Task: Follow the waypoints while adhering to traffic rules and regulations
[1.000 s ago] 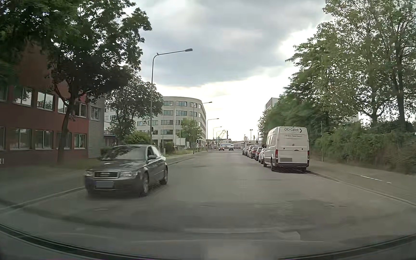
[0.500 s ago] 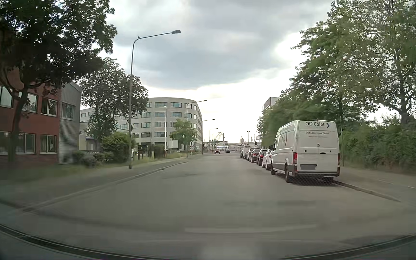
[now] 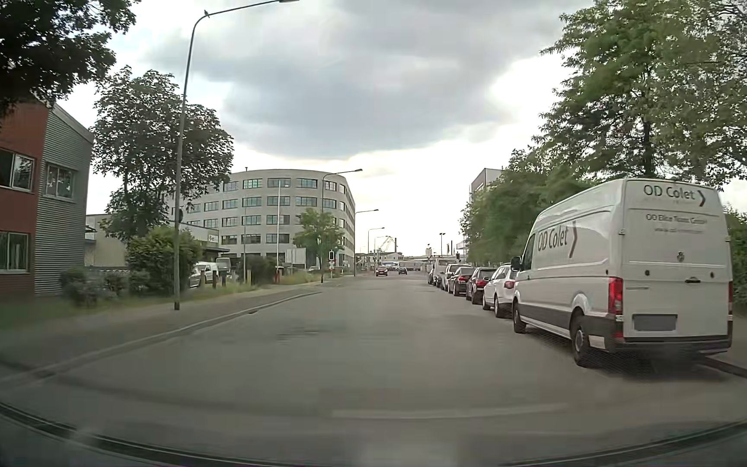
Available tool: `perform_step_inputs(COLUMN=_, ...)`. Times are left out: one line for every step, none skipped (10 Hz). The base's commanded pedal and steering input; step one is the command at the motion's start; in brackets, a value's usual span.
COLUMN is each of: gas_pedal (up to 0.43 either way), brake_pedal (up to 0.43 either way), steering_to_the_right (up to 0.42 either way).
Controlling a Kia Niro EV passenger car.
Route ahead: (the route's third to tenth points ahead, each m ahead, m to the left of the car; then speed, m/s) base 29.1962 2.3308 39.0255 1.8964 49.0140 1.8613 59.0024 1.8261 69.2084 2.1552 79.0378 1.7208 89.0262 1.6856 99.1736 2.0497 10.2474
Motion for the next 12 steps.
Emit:
perform_step_inputs(gas_pedal=0.098, brake_pedal=0.03, steering_to_the_right=0.003)
perform_step_inputs(gas_pedal=0.098, brake_pedal=0.03, steering_to_the_right=0.001)
perform_step_inputs(gas_pedal=0.098, brake_pedal=0.03, steering_to_the_right=-0.003)
perform_step_inputs(gas_pedal=0.098, brake_pedal=0.03, steering_to_the_right=-0.004)
perform_step_inputs(gas_pedal=0.098, brake_pedal=0.03, steering_to_the_right=-0.004)
perform_step_inputs(gas_pedal=0.098, brake_pedal=0.03, steering_to_the_right=-0.004)
perform_step_inputs(gas_pedal=0.098, brake_pedal=0.03, steering_to_the_right=-0.004)
perform_step_inputs(gas_pedal=0.098, brake_pedal=0.03, steering_to_the_right=-0.003)
perform_step_inputs(gas_pedal=0.098, brake_pedal=0.03, steering_to_the_right=-0.002)
perform_step_inputs(gas_pedal=0.098, brake_pedal=0.03, steering_to_the_right=-0.003)
perform_step_inputs(gas_pedal=0.098, brake_pedal=0.03, steering_to_the_right=-0.003)
perform_step_inputs(gas_pedal=0.098, brake_pedal=0.03, steering_to_the_right=-0.001)
